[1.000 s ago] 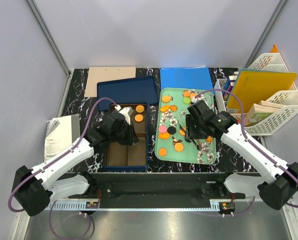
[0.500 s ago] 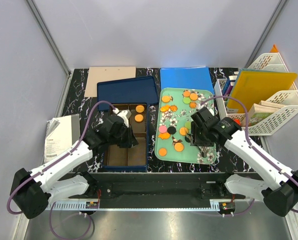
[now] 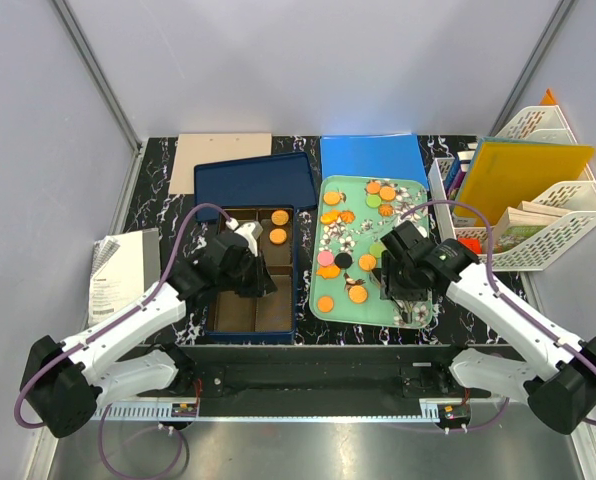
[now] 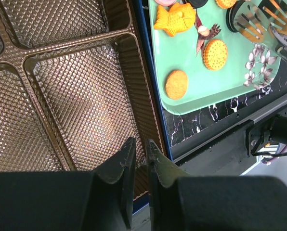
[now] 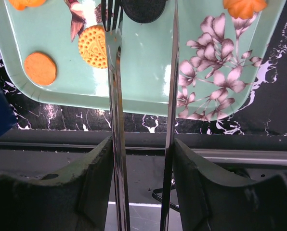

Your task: Pack the cookies

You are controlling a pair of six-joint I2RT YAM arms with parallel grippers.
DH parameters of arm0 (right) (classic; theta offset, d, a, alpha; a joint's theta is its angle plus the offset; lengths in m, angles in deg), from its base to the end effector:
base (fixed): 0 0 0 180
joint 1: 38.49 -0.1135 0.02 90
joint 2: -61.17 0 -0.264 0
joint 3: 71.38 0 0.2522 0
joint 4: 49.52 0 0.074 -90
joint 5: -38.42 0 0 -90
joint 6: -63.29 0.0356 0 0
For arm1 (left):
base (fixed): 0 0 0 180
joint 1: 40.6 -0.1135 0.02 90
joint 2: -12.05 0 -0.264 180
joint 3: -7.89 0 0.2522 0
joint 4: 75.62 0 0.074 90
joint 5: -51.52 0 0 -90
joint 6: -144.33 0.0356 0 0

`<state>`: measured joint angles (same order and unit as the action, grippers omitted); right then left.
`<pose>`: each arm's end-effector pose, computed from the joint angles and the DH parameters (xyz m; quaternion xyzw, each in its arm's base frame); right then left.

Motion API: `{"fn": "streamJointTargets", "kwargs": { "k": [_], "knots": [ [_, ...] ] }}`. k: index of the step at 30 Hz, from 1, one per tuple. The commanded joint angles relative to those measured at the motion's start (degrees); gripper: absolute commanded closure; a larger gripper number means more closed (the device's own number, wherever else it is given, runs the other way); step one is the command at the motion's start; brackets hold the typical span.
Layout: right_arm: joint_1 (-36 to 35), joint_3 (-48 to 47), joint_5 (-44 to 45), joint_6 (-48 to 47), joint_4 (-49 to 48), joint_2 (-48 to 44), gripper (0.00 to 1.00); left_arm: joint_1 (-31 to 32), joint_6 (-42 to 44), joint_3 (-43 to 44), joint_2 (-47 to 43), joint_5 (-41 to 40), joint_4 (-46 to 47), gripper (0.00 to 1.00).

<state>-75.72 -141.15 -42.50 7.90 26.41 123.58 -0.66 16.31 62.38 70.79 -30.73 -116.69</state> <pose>0.1529 0.1091 0.2782 -0.0077 0.9796 0.0457 0.1957 0.1590 -0.1394 0.2428 0.0411 0.9223 -0.2871 0.2555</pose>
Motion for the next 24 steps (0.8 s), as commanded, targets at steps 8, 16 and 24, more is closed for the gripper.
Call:
{"fn": "streamJointTargets", "kwargs": {
  "k": [8, 16, 24],
  "knots": [
    [-0.5, 1.3, -1.1, 1.4, -3.3, 2.6, 0.46, 0.0, -0.3, -0.3, -1.1, 0.6, 2.3, 0.83],
    [-0.6, 0.5, -0.2, 2.0, -3.2, 1.6, 0.61, 0.0, 0.0, 0.2, -1.7, -0.2, 2.1, 0.83],
    [-0.6, -8.0, 2.3, 1.7, 0.9, 0.9, 0.71, 0.0, 1.4, 4.9, -3.2, -2.6, -1.2, 0.82]
  ]
}}
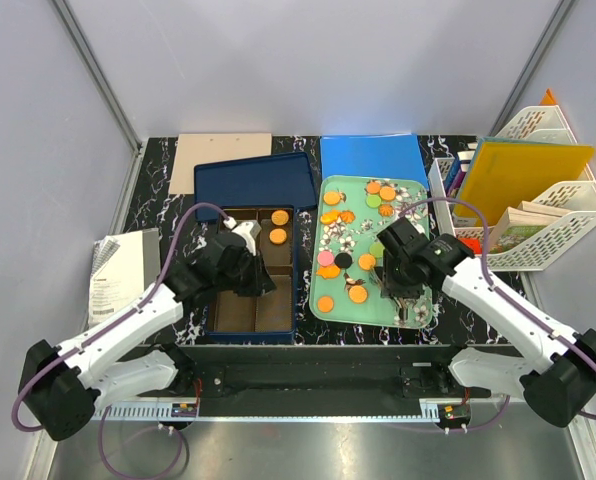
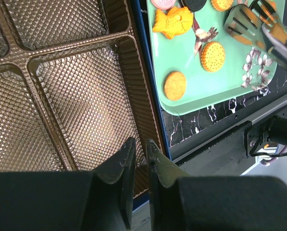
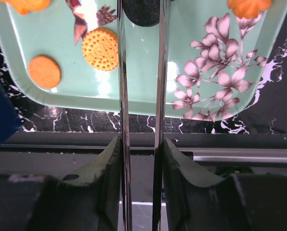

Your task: Pack the cookies

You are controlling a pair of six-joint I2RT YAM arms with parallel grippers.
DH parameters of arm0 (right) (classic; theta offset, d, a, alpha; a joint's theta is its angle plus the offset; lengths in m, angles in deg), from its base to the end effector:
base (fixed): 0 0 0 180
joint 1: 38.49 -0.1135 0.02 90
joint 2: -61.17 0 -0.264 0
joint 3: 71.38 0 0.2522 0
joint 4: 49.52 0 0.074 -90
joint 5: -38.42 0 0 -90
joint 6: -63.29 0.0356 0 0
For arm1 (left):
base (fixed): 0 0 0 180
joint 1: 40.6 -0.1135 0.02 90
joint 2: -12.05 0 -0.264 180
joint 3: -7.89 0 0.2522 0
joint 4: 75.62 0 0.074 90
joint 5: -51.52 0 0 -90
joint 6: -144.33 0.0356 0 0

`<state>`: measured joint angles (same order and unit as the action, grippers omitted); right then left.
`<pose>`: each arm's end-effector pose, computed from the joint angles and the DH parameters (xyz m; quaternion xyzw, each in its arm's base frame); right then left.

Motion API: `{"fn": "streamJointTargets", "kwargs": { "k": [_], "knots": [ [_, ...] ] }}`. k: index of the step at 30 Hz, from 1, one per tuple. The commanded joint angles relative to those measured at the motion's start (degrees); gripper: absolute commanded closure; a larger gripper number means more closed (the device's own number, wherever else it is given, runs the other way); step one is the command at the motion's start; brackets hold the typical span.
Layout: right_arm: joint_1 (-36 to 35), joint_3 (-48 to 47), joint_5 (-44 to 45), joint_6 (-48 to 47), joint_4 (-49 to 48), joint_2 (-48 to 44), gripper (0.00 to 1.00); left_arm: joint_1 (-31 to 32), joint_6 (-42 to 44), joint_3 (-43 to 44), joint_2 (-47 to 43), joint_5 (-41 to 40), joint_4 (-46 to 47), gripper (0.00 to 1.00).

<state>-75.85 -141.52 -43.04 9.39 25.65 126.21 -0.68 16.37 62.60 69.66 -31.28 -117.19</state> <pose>0.1598 0.1154 0.2726 0.0021 0.9823 0.0444 0.1822 0.1570 -0.1372 0.2471 0.0400 0.9197 -0.2878 0.2640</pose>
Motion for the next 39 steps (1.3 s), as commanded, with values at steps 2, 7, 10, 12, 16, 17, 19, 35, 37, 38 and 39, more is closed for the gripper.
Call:
{"fn": "streamJointTargets", "kwargs": {
  "k": [2, 7, 10, 12, 16, 17, 19, 35, 37, 38, 39],
  "knots": [
    [-0.4, -11.4, 2.6, -0.3, 2.7, -1.5, 0.72, -0.1, 1.7, 6.9, -2.5, -3.2, -2.1, 0.82],
    [-1.2, -19.1, 1.4, -1.7, 3.3, 1.0, 0.75, -0.1, 2.3, 11.8, -3.9, -7.0, -5.4, 0.82],
    [-2.2, -23.1, -1.5, -2.8, 0.0, 3.1, 0.76, -0.2, 1.3, 13.6, -6.0, -14.7, -8.9, 0.82],
    [-3.3, -25.5, -4.1, -3.6, -4.3, 5.0, 0.77, -0.4, -0.4, 14.0, -8.1, -21.7, -12.1, 0.82],
    [-7.0, -30.9, -8.4, -5.3, -9.6, 15.2, 0.78, -1.9, -3.2, 13.7, -10.7, -28.9, -17.4, 0.81],
    [-8.0, -33.3, -8.4, -5.9, -10.9, 17.1, 0.78, -2.1, -3.7, 13.6, -11.3, -29.3, -18.8, 0.81],
    [-10.0, -35.7, -10.2, -7.7, -11.6, 22.3, 0.77, -2.7, -3.8, 12.9, -11.6, -29.3, -19.6, 0.81],
    [-9.9, -47.2, -8.2, -14.4, -11.5, 36.2, 0.42, -2.9, -4.8, 10.1, -13.6, -27.8, -21.3, 0.79],
    [-9.8, -46.5, -5.5, -14.4, -11.2, 34.9, 0.39, -3.0, -4.8, 9.9, -13.2, -27.6, -21.2, 0.79],
    [-9.7, -46.1, -4.4, -14.5, -10.8, 34.2, 0.38, -2.9, -4.8, 9.9, -13.0, -27.6, -21.1, 0.78],
    [-9.4, -45.6, -3.9, -14.3, -10.5, 32.6, 0.38, -2.9, -4.7, 9.8, -12.9, -27.3, -21.1, 0.78]
  ]
}}
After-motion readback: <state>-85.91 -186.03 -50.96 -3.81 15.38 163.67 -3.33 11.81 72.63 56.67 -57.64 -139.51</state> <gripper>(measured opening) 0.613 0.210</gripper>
